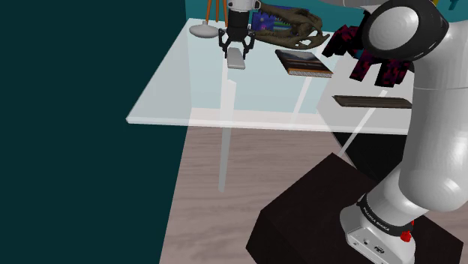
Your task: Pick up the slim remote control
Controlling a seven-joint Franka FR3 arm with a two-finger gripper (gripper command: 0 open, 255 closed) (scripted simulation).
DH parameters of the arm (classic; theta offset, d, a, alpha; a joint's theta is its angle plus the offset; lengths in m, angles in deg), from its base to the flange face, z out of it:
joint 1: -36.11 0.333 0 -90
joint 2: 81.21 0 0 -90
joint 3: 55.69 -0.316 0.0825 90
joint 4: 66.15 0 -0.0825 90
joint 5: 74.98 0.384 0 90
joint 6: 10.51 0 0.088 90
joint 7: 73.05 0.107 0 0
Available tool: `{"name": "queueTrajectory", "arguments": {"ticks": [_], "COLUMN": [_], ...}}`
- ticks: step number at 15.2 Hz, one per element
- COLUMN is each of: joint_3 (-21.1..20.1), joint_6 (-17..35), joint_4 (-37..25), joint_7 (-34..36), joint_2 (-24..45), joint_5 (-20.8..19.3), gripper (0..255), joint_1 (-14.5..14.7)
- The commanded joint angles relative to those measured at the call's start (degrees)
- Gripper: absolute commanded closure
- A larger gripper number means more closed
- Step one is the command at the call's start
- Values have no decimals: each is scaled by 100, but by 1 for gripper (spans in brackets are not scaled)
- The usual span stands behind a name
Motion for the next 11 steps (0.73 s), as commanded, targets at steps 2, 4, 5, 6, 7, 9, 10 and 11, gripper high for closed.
{"name": "queueTrajectory", "arguments": {"ticks": [2,4,5,6,7,9,10,11], "joint_3": [1,1,1,1,1,-1,0,0], "joint_6": [8,5,5,7,7,-79,-174,-270], "joint_4": [8,3,4,5,7,-97,-221,-347], "joint_7": [0,-1,-1,-2,-2,3,2,0], "joint_2": [-1,1,1,1,0,18,46,76], "joint_5": [0,0,0,0,0,-3,-6,-9], "gripper": [255,255,255,255,255,255,255,255], "joint_1": [-1,-2,-2,-2,-2,9,17,25]}}
